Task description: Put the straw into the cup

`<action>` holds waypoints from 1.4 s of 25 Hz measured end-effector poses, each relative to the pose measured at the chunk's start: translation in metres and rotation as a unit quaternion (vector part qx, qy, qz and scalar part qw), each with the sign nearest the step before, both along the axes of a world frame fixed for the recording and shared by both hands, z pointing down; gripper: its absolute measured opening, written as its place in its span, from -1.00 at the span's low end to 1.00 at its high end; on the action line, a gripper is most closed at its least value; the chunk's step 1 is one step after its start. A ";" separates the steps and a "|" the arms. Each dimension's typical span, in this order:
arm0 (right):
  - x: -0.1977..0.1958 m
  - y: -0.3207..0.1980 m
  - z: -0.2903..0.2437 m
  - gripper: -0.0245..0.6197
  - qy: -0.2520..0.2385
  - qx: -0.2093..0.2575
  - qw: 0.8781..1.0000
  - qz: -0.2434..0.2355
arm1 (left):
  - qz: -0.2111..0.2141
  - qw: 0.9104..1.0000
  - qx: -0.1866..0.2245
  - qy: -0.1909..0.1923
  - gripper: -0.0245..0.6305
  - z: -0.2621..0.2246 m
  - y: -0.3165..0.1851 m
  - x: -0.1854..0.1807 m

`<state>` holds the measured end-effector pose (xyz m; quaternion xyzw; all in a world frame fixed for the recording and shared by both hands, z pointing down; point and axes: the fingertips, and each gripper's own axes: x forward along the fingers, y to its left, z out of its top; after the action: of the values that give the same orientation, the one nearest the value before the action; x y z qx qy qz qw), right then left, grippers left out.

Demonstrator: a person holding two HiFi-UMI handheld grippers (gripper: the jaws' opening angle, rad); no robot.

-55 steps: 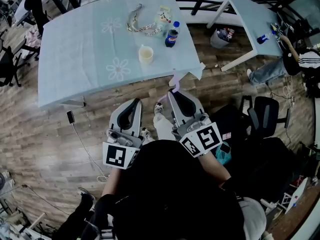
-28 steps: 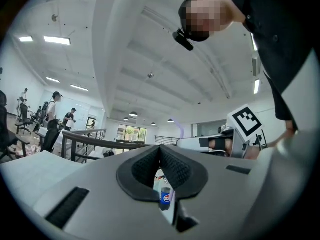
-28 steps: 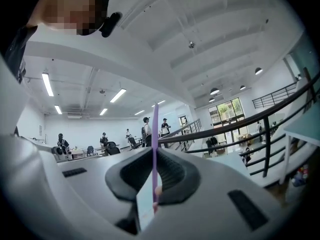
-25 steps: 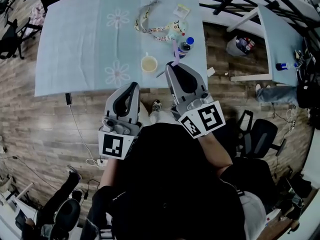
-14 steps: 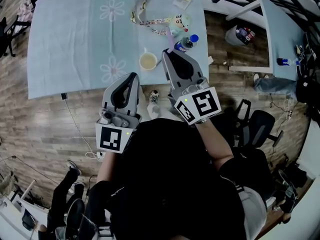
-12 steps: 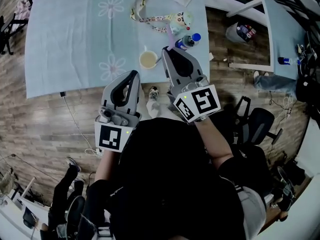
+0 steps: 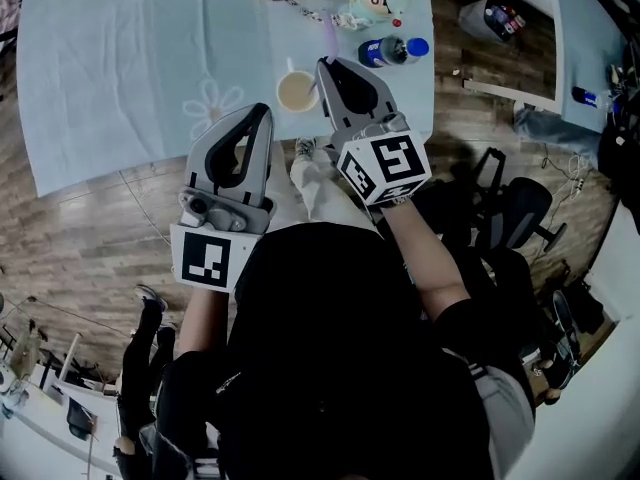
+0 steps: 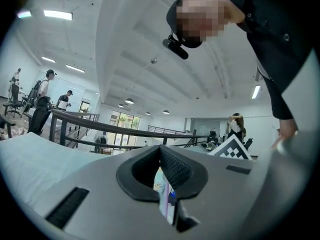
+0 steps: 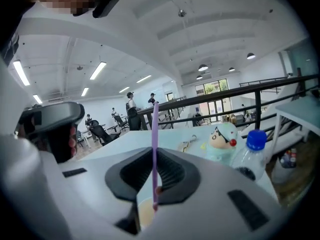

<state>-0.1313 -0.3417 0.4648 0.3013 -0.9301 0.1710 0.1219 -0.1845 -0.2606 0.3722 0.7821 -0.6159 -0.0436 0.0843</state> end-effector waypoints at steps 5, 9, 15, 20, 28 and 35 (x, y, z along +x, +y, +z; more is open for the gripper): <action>-0.002 0.003 0.041 -0.83 0.009 -0.030 0.999 0.008 | 0.012 1.000 -0.002 0.003 -0.89 0.014 -0.010 -0.006; -0.007 0.007 0.061 -0.83 0.015 -0.041 0.999 0.009 | 0.009 1.000 -0.006 0.009 -0.89 0.022 -0.013 -0.013; -0.011 0.008 0.086 -0.83 0.030 -0.063 0.998 0.010 | 0.007 1.000 -0.017 0.018 -0.89 0.036 -0.014 -0.015; -0.013 0.009 0.101 -0.83 0.045 -0.079 0.996 0.006 | 0.005 0.999 -0.023 0.025 -0.89 0.041 -0.015 -0.013; -0.018 0.012 0.114 -0.83 0.058 -0.083 0.995 -0.001 | -0.002 0.999 -0.032 0.032 -0.89 0.049 -0.015 -0.017; -0.023 0.005 0.121 -0.83 0.081 -0.077 0.994 -0.005 | -0.008 0.998 -0.033 0.045 -0.89 0.052 -0.016 -0.019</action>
<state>-0.1545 -0.3364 0.5854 0.2988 -0.9029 0.2168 0.2203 -0.2038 -0.2766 0.4238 0.7714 -0.6184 -0.0590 0.1377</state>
